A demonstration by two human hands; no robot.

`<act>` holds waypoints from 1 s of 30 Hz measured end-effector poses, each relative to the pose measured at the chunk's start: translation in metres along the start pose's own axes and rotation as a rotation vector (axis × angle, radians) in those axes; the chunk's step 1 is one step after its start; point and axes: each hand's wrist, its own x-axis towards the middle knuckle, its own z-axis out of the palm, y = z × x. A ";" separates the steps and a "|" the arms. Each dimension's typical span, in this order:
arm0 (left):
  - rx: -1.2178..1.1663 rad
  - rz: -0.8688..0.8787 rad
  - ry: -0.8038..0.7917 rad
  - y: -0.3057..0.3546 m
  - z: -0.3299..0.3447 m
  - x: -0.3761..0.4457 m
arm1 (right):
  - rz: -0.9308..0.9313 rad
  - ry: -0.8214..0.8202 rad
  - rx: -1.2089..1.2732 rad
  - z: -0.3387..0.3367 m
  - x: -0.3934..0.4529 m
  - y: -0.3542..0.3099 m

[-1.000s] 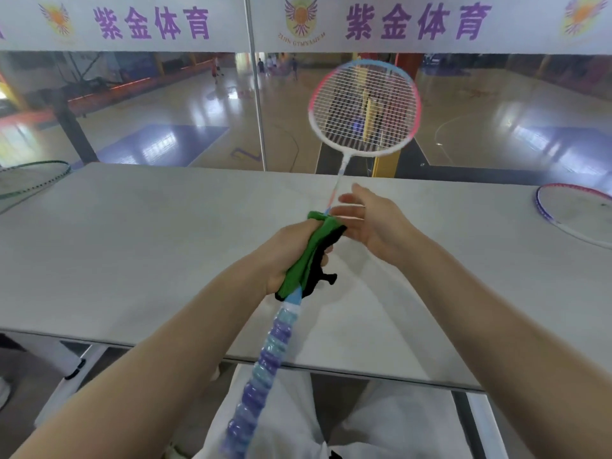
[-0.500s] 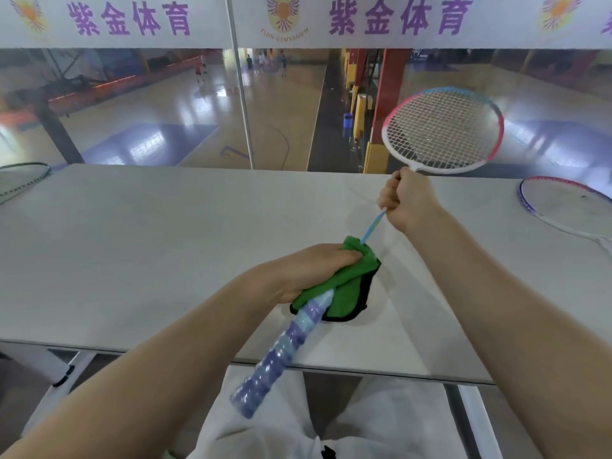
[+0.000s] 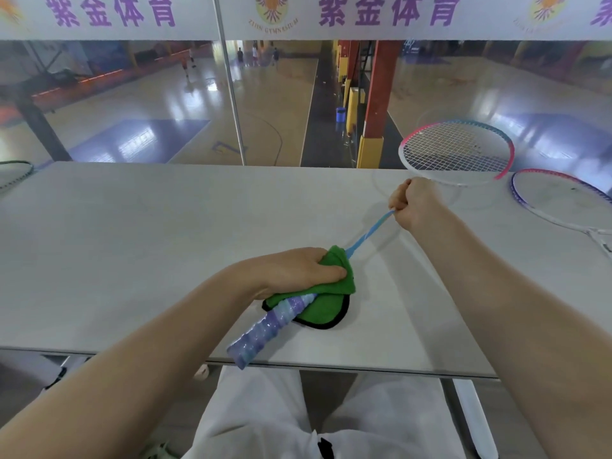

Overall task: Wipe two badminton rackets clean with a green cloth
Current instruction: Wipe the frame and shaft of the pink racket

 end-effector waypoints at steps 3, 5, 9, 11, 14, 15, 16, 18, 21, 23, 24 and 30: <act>0.133 -0.001 0.013 0.000 -0.003 -0.006 | -0.006 0.066 0.014 -0.006 0.006 0.001; 0.249 0.010 0.043 0.000 -0.004 -0.010 | 0.002 0.124 0.013 -0.011 0.010 0.001; 0.517 -0.016 0.151 -0.004 -0.001 -0.020 | 0.010 0.183 0.056 -0.021 0.017 -0.001; 0.710 0.001 0.267 -0.009 0.003 -0.026 | -0.009 0.203 0.075 -0.027 0.019 -0.004; 1.084 0.067 0.485 -0.023 0.008 -0.035 | -0.034 0.219 0.091 -0.033 0.021 -0.007; 1.172 0.073 0.538 -0.027 0.009 -0.039 | -0.042 0.224 0.092 -0.034 0.021 -0.008; 1.217 0.070 0.578 -0.031 0.008 -0.041 | -0.048 0.226 0.096 -0.034 0.019 -0.007; 1.212 0.082 0.613 -0.033 0.004 -0.046 | -0.051 0.212 0.107 -0.031 0.017 -0.006; 0.994 0.083 0.455 -0.030 -0.008 -0.051 | -0.072 0.184 0.101 -0.025 0.014 -0.004; 0.740 0.022 0.302 -0.026 -0.015 -0.053 | -0.093 0.168 0.104 -0.022 0.012 -0.006; 0.659 0.009 0.269 -0.024 -0.018 -0.054 | -0.099 0.160 0.110 -0.020 0.012 -0.006; 0.283 -0.053 0.201 -0.022 -0.032 -0.055 | -0.130 0.073 0.174 -0.015 0.008 -0.008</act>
